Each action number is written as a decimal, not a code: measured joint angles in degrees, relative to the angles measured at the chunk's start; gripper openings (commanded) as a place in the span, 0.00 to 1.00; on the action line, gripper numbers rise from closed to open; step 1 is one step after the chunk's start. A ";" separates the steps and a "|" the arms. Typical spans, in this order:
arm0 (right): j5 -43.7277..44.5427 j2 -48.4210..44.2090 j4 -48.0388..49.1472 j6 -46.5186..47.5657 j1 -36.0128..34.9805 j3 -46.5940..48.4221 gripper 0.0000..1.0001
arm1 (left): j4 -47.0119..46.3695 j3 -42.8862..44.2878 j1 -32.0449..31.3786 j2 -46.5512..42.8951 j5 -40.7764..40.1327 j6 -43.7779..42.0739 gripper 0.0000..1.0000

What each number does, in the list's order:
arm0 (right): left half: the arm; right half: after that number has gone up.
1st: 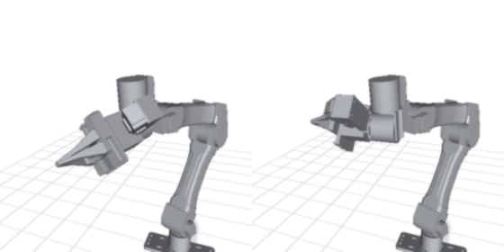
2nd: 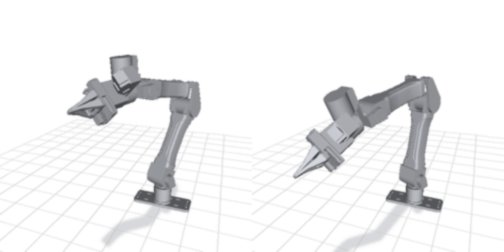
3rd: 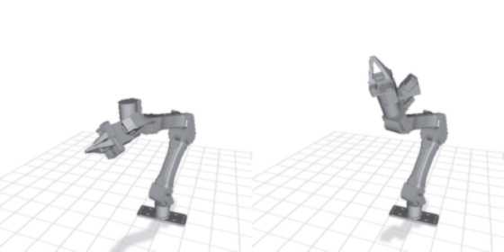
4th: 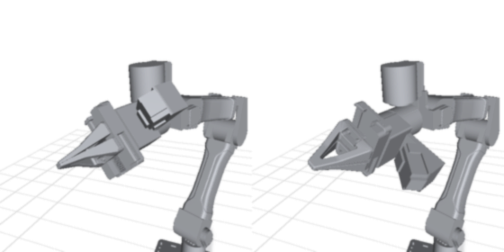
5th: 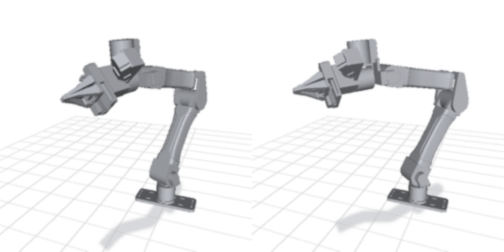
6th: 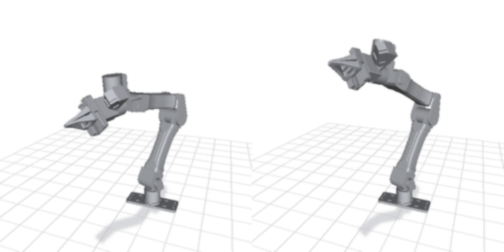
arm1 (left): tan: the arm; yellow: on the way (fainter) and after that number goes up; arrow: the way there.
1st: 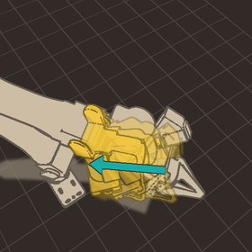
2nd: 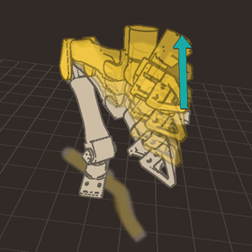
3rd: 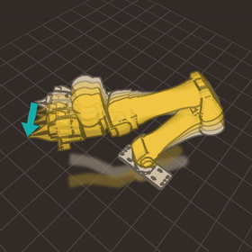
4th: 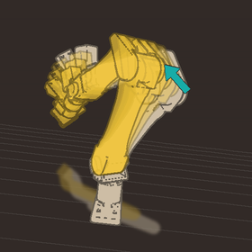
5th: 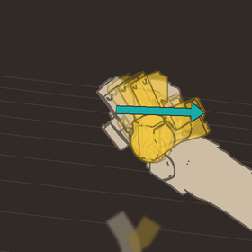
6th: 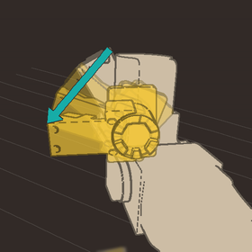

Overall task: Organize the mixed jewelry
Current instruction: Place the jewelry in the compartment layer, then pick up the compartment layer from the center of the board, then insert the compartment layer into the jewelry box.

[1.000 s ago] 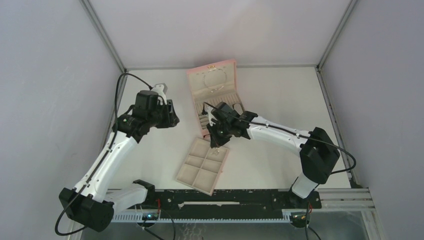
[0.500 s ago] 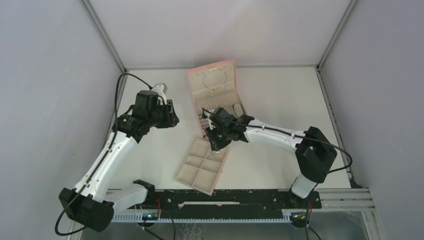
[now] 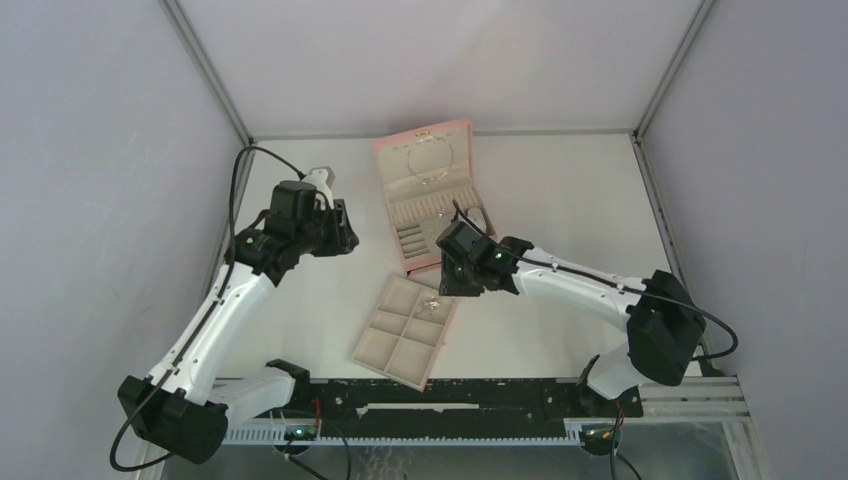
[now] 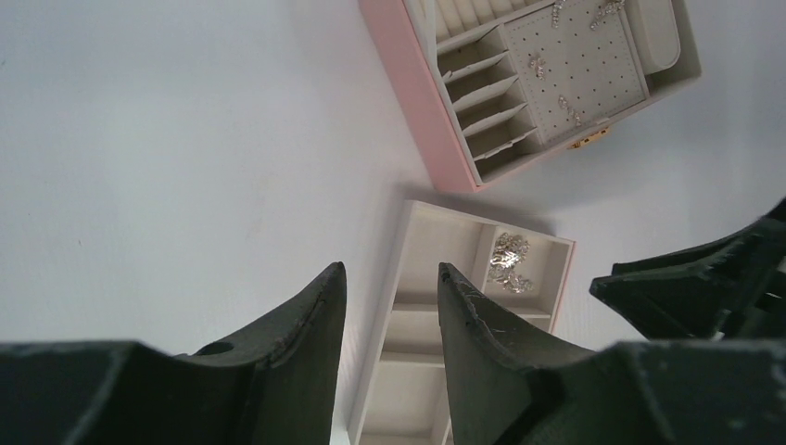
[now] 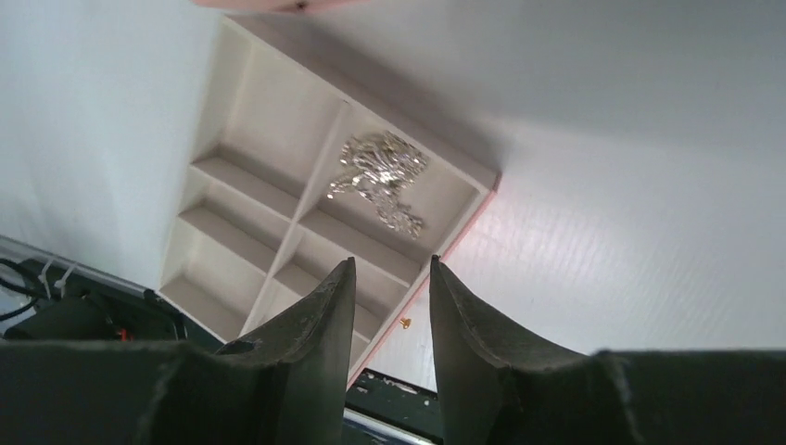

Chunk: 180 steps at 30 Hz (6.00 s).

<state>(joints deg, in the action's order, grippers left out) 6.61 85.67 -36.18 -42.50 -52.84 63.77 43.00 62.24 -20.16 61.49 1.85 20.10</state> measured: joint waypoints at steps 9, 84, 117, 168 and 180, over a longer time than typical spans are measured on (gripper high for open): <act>-1.81 6.84 -2.12 -11.67 0.63 -2.73 0.45 | 0.00 -0.02 0.00 0.00 0.09 0.00 0.47; 0.94 -2.43 -6.34 3.23 28.39 -14.29 0.01 | -16.37 28.37 13.88 42.58 38.14 -33.70 0.58; -3.74 -4.81 -6.47 2.01 30.73 -16.22 0.01 | -35.67 18.32 15.96 45.81 52.39 -27.36 0.47; -6.29 -8.72 -6.75 -0.37 31.98 -18.10 0.00 | -49.88 7.34 16.50 35.63 46.66 -19.93 0.14; -7.50 -8.61 -8.20 1.64 39.12 -18.40 0.00 | -55.28 -8.98 14.93 20.85 36.35 -14.88 0.15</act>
<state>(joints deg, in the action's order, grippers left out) -0.89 77.06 -44.38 -40.86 -13.72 45.36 -12.27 53.25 -5.23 82.35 38.20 5.21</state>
